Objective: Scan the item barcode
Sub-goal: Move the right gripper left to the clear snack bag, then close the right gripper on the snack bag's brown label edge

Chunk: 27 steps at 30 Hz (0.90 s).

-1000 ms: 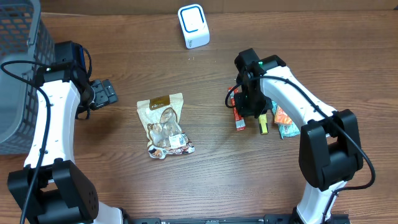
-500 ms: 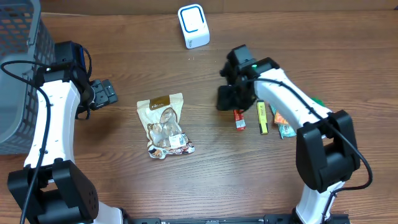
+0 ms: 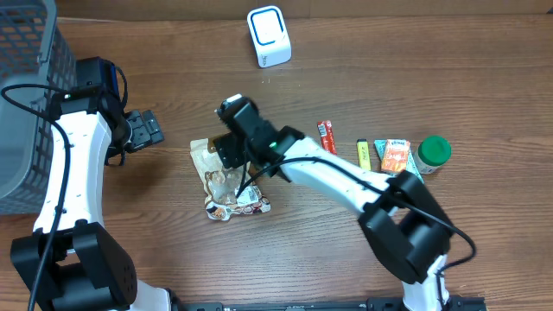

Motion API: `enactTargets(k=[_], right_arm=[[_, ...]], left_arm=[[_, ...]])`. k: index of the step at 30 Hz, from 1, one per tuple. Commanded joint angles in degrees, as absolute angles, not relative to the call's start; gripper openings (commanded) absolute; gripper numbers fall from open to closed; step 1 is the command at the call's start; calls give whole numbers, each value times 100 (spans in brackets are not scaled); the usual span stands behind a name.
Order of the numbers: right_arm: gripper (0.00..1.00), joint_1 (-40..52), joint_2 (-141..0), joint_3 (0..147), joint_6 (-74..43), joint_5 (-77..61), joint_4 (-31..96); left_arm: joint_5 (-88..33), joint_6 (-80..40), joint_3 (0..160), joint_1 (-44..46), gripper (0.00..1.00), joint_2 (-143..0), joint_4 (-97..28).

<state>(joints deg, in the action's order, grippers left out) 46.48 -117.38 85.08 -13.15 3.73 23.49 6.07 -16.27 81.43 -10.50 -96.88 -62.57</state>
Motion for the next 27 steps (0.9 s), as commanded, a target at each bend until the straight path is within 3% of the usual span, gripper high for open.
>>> enactTargets(k=[1,14,17,21,27], right_arm=[[76,4633,-12114,8512,-1356,1111,2259],[85,3896,-11719,8517,-3651,1273,3935],[86,3741,-11428,8517,-3546,917,4491],[85,3638,-11266,8519,-2443,-226,5092],[84,3293,-11222,8525,-1466,-862,5068]], left_arm=[[615,-1540,8224,-1011,100,-9730,-6252],[615,-1540,8224,-1009,100,-9730,-6250],[613,-1540,8221,-1011,100,-9730,-6250],[613,-1540,8224,-1011,100,-9730,-6250],[613,-1540,8221,-1011,100,-9730,-6250]])
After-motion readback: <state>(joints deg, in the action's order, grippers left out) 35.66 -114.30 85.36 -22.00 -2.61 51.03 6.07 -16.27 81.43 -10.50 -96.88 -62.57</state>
